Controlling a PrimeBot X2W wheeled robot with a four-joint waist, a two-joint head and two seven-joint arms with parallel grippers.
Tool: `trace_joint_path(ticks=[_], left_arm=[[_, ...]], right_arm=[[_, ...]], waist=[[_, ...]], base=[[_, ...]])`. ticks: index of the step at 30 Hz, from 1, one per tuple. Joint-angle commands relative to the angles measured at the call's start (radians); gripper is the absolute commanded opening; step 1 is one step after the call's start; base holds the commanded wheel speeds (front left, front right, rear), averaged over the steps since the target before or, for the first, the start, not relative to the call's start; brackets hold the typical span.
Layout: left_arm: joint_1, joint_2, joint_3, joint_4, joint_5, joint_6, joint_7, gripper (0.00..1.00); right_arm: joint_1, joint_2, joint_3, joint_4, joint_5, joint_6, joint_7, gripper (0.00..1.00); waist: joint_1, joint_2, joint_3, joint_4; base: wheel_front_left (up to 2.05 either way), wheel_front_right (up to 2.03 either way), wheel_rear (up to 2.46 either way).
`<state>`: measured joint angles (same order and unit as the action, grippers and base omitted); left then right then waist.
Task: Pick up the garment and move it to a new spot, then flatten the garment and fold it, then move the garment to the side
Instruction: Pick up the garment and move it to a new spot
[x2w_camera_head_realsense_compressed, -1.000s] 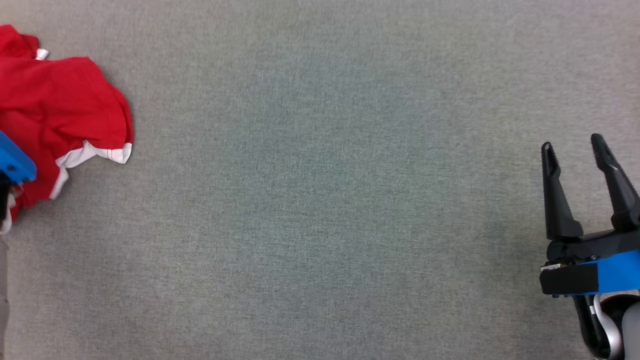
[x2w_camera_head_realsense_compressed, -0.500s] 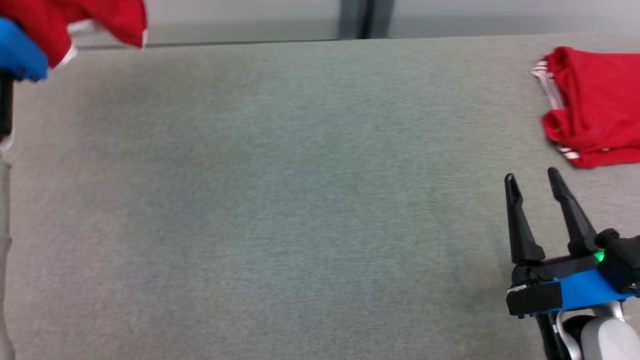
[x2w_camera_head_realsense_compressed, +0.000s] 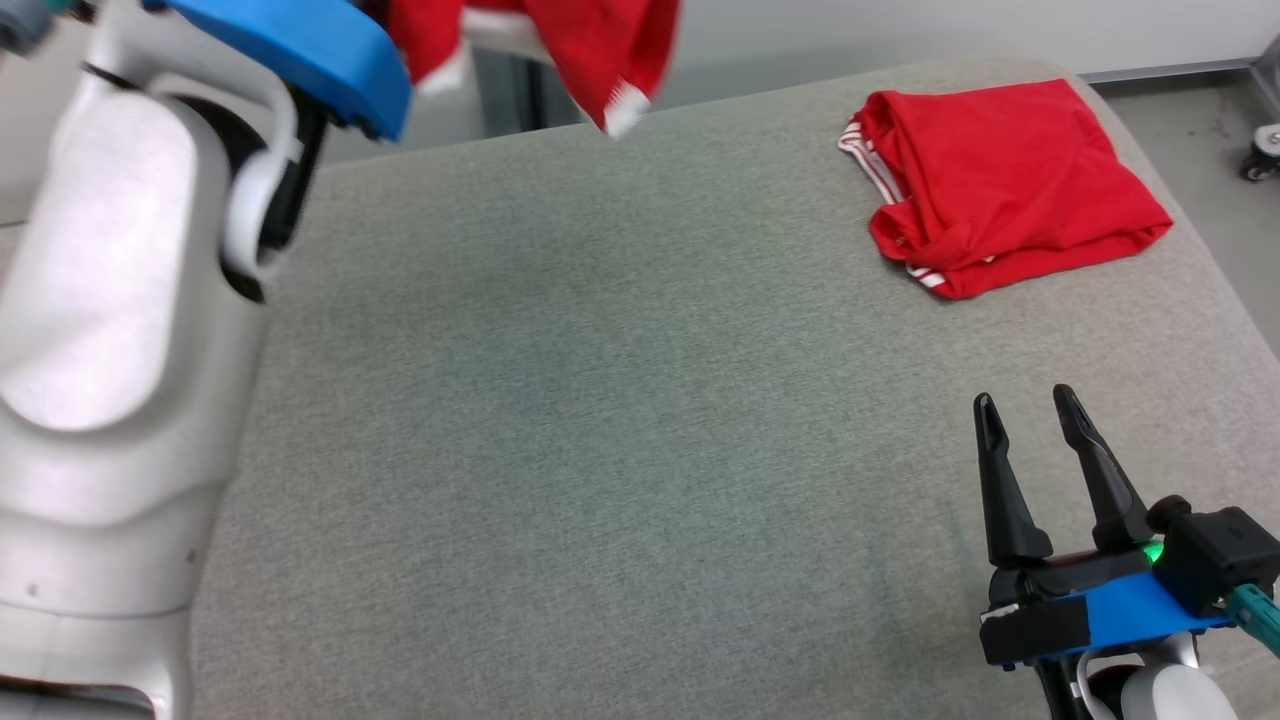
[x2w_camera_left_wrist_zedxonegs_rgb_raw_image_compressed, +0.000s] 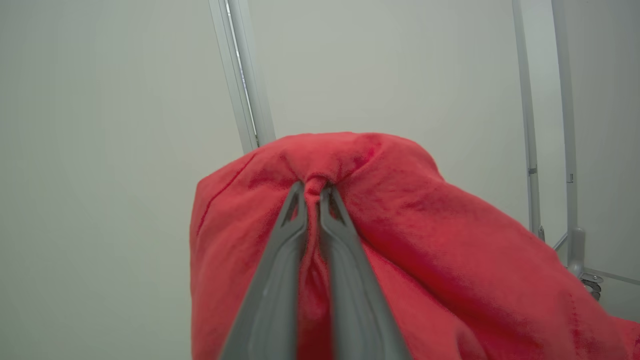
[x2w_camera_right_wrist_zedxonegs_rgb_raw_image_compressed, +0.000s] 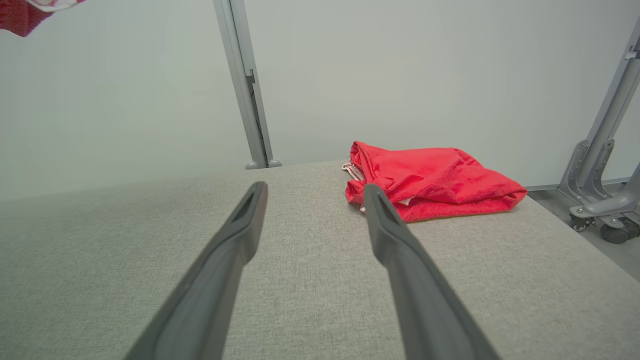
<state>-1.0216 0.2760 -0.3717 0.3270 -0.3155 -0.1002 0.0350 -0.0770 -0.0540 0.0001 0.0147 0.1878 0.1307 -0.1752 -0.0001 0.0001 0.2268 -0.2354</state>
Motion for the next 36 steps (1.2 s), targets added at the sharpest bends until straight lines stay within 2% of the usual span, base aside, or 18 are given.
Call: trace_joint_path(ticks=[1, 10, 19, 22, 23, 24, 25, 29, 36], left_arm=[[0.025, -0.003, -0.004, -0.005, -0.003, 0.005, 0.001, 0.00], [0.240, -0.060, -0.078, 0.002, -0.025, 0.029, -0.014, 0.00], [0.469, -0.074, -0.111, 0.088, -0.049, 0.065, -0.060, 0.00], [0.521, -0.080, -0.123, 0.127, -0.061, 0.063, -0.072, 0.00], [0.535, -0.084, -0.130, 0.144, -0.065, 0.058, -0.072, 0.10], [0.544, -0.088, -0.132, 0.156, -0.068, 0.059, -0.076, 0.45], [0.549, -0.092, -0.137, 0.168, -0.067, 0.059, -0.081, 1.00], [0.552, -0.105, -0.134, 0.183, -0.070, 0.061, -0.136, 1.00], [0.581, -0.088, -0.091, 0.130, -0.063, 0.110, -0.255, 1.00]], right_arm=[[0.004, 0.004, 0.002, 0.004, 0.010, 0.000, -0.008, 1.00], [0.011, 0.004, -0.006, 0.022, 0.017, 0.000, -0.023, 1.00], [-0.008, 0.004, 0.003, 0.028, 0.018, 0.000, -0.021, 1.00], [-0.005, 0.004, 0.006, 0.033, 0.018, 0.000, -0.021, 1.00], [-0.003, 0.004, 0.007, 0.035, 0.018, 0.000, -0.021, 1.00], [-0.002, 0.004, 0.007, 0.037, 0.018, 0.000, -0.021, 1.00], [0.000, 0.004, 0.006, 0.040, 0.017, 0.000, -0.021, 1.00], [0.013, 0.004, 0.000, 0.045, 0.010, 0.000, -0.015, 1.00], [0.046, 0.004, -0.016, 0.042, 0.002, 0.000, -0.005, 1.00]], waist=[[0.0001, -0.0001, -0.009, -0.015], [0.0001, -0.0001, -0.013, -0.017], [0.0001, -0.0001, -0.009, -0.007], [0.0001, -0.0001, -0.011, -0.003], [0.0001, -0.0001, -0.012, -0.002], [0.0001, -0.0001, -0.013, 0.000], [0.0001, -0.0001, -0.018, 0.002], [0.0001, -0.0001, -0.039, 0.015], [0.0001, -0.0001, -0.095, 0.062]], base=[[0.00, 0.00, 0.00], [0.00, 0.00, 0.00], [0.00, 0.00, 0.00], [0.00, 0.00, 0.00], [0.00, 0.00, 0.00], [0.00, 0.00, 0.00], [0.00, 0.00, 0.00], [0.00, 0.00, 0.00], [0.00, 0.00, 0.00]])
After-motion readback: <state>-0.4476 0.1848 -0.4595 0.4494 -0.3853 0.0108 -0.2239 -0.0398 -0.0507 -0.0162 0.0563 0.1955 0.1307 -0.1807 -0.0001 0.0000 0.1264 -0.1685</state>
